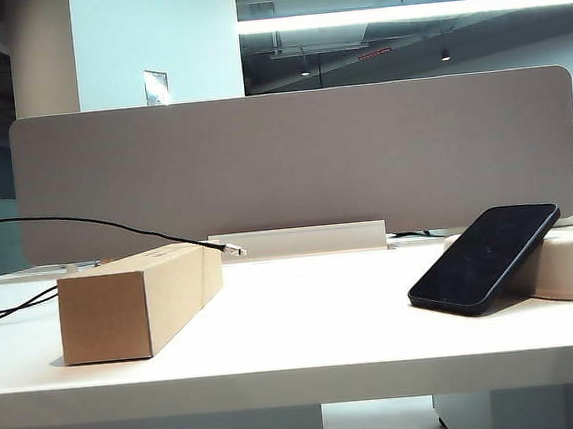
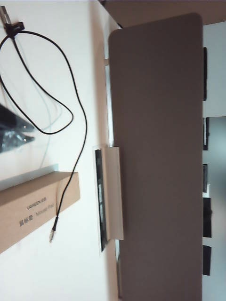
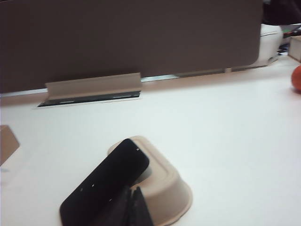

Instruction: Pick up the charging cable and the phone, plug the charging cable into the charging port on the phone, and finally place them back on the table.

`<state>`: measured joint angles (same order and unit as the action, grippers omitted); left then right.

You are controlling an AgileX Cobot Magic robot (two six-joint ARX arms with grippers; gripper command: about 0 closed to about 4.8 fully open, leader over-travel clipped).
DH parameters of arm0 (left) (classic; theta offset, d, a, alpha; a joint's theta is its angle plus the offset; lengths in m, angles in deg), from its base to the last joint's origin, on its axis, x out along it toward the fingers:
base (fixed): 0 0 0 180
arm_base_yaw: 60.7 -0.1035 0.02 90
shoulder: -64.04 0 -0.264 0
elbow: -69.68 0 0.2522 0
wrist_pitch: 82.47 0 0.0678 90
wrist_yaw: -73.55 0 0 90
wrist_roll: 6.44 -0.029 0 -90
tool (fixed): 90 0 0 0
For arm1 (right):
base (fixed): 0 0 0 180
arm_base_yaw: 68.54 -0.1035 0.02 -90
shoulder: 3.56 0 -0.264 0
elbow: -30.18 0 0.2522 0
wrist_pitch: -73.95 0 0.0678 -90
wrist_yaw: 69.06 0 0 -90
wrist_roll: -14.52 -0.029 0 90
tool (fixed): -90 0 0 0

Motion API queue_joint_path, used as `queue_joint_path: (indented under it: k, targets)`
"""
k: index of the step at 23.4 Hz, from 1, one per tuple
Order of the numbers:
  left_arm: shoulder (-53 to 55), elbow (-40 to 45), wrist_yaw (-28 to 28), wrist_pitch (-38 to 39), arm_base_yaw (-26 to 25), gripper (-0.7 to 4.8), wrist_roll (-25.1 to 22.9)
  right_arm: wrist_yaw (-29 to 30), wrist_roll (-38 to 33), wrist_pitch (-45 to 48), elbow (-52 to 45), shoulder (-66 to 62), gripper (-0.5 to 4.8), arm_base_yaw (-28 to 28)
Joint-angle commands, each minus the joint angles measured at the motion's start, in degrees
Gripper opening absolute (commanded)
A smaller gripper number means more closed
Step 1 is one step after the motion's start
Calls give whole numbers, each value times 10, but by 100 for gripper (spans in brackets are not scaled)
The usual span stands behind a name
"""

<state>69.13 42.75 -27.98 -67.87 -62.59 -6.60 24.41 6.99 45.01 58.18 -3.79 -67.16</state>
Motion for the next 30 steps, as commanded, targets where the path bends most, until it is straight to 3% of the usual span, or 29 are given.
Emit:
queue_joint_path:
  k: [1, 8, 14, 17, 20, 27, 28, 29, 30]
  targets:
    - [46, -22, -3, -7, 1, -6, 2, 22, -1, -1, 12, -11, 0, 0]
    - [183, -67, -42, -55, 1, -6, -1, 38, -2, 9, 68, -150, 0, 0]
    - [318, -135, -67, -61, 1, -6, -1, 116, -49, 32, 111, -287, 3, -1]
    - [390, -187, -67, -61, 2, -6, -1, 148, -78, 46, 123, -363, 64, -10]
    - [439, -228, -68, -61, 3, -6, -1, 150, -84, 88, 123, -417, 63, -29]
    - [506, -302, -63, -48, 73, -6, -31, 162, -248, 189, 123, -556, 65, -46]
    - [513, -309, -63, -44, 81, -6, -30, 165, -257, 193, 123, -579, 97, -46]
    - [518, -315, -63, -38, 90, -6, -31, 180, -258, 195, 123, -602, 179, -46]
    - [519, -317, -63, -34, 95, -6, -30, 188, -261, 196, 123, -615, 227, -46]
